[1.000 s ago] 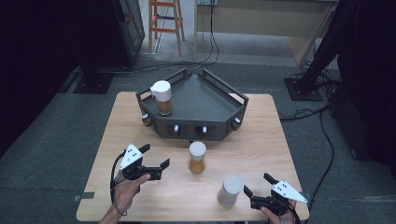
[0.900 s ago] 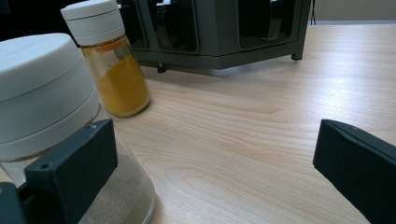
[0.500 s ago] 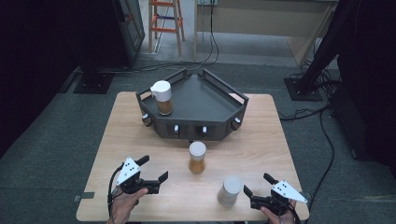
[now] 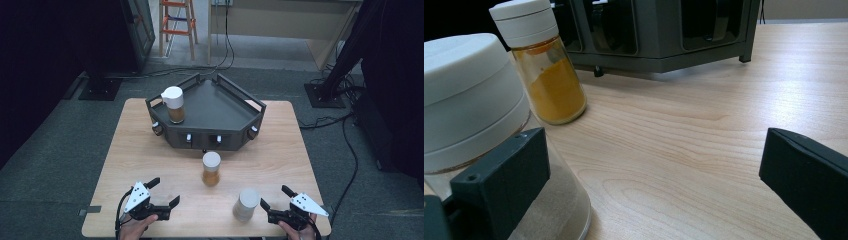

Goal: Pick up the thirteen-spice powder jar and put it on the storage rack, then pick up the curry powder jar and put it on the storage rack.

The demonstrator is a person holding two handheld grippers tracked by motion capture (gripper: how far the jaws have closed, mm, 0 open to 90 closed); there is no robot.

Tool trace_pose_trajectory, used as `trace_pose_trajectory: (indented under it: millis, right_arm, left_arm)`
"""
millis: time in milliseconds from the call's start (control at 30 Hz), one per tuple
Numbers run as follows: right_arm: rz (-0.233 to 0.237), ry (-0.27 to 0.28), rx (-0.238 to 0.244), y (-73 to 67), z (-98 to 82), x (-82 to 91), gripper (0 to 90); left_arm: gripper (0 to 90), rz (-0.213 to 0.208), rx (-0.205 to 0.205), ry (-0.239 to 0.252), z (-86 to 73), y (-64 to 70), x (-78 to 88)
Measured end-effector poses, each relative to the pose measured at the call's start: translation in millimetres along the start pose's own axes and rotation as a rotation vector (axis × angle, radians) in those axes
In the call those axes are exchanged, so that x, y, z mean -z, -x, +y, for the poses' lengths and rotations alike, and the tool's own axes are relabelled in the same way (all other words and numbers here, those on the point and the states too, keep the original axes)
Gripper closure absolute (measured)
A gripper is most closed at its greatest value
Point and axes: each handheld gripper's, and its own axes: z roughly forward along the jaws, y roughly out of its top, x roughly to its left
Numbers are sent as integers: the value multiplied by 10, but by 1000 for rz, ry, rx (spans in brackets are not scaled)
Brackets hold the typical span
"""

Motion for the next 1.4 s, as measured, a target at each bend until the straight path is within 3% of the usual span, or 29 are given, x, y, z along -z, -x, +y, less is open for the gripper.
trace_pose_trajectory:
  millis: [500, 1400]
  right_arm:
    - [1, 4, -2, 2, -3, 14, 0]
    - [-3, 13, -4, 7, 7, 30, 0]
  left_arm:
    - [9, -2, -30, 10, -217, 73, 44]
    - [9, 1, -24, -2, -281, 66, 35]
